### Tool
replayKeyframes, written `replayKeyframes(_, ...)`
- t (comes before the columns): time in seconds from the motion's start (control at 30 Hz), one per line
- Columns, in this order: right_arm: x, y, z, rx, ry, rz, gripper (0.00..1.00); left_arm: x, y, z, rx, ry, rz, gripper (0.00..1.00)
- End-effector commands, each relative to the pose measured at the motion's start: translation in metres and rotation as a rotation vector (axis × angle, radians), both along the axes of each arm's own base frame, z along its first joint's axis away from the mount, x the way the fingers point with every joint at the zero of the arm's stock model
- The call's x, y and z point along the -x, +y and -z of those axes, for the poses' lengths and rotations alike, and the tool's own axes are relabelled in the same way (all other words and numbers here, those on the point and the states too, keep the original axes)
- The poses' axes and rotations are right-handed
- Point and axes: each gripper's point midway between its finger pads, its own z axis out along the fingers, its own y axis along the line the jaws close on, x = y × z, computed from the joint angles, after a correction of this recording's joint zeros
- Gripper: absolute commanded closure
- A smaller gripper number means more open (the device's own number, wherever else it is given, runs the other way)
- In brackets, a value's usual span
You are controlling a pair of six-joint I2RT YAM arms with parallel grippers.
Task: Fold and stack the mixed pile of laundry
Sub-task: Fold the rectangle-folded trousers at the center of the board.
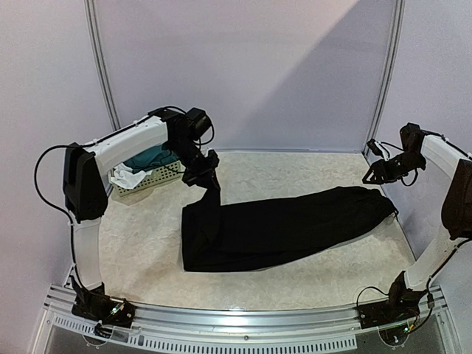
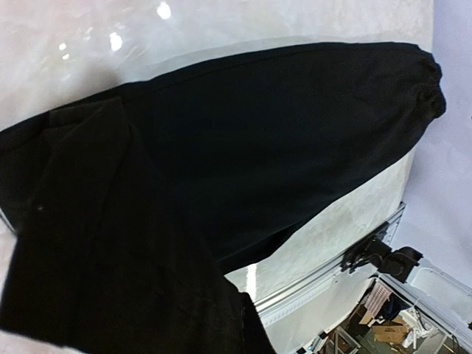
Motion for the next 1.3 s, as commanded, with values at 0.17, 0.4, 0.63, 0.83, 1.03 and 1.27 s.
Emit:
replayKeyframes(0.17,0.001,0.002,-0.001,0.005,-0.01,0.009,0.51,-0.004,-0.062,-0.008,0.111,0.004,0.048,1.0)
replayKeyframes(0.4,-0.001,0.002,-0.001,-0.001,-0.01,0.01,0.51,-0.007,-0.074,-0.005,0.135,0.006,0.04,1.0)
replayKeyframes(0.63,-0.002,0.002,0.002,-0.004,-0.005,0.013,0.51,-0.021,-0.102,-0.017,0.219,-0.03,0.03,1.0)
replayKeyframes(0.83,-0.001,0.001,0.002,0.001,-0.004,0.013,0.51,-0.021,-0.117,-0.014,0.237,-0.029,0.04,1.0)
replayKeyframes(1.03,-0.004,0.002,0.003,-0.006,-0.002,0.017,0.51,-0.017,-0.134,-0.01,0.266,-0.025,0.06,1.0)
replayKeyframes(1.27,-0.003,0.001,0.005,-0.005,0.003,0.021,0.51,-0.018,-0.152,0.002,0.298,-0.009,0.063,1.0)
